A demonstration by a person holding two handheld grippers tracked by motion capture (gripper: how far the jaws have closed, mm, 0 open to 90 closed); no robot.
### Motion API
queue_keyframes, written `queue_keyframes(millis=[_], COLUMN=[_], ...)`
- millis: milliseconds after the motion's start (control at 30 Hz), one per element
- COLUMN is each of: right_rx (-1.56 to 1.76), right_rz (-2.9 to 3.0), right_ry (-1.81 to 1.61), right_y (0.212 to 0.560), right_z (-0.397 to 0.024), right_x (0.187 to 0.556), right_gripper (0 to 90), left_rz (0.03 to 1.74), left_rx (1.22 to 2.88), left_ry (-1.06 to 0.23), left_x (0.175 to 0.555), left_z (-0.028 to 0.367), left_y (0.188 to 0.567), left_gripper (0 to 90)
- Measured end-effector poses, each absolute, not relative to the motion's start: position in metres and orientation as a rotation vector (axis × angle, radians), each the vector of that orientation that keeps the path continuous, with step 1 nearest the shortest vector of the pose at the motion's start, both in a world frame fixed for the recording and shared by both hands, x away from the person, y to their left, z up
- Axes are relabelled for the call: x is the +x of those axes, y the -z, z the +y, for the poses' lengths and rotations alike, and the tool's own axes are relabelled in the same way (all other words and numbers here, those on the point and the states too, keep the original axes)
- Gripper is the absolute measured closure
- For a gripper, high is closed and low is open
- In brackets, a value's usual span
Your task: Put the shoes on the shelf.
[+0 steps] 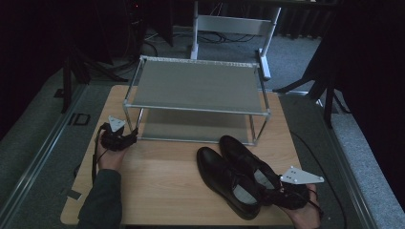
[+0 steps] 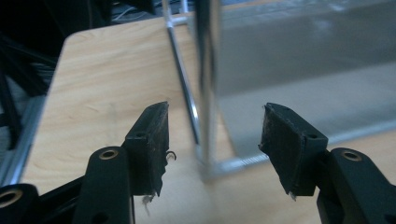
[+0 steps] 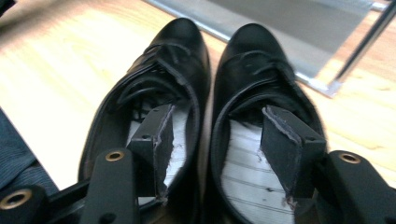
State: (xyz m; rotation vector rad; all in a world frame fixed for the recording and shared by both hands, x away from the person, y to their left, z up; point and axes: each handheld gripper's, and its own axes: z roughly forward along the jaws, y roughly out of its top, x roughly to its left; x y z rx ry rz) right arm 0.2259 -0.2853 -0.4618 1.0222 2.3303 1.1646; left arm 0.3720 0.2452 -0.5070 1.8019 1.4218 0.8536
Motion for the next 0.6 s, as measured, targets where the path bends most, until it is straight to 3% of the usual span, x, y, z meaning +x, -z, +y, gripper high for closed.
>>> queue_keyframes(millis=[267, 500, 600], right_rx=[1.068, 1.086, 1.09], right_rz=[2.383, 2.398, 2.41], right_ry=[-1.101, -1.03, -1.005], right_y=[0.473, 0.478, 0.479], right_z=[-0.273, -0.269, -0.268], right_x=[0.228, 0.233, 0.234], right_gripper=[35.2, 35.8, 36.7], left_rz=[1.443, 1.395, 1.389], left_rx=[1.815, 1.859, 1.849], left_ry=[-0.871, -0.877, -0.857], left_x=[0.393, 0.397, 0.398], left_z=[0.247, 0.24, 0.238], left_y=[0.508, 0.509, 0.509], left_gripper=[56.9, 75.6, 79.4])
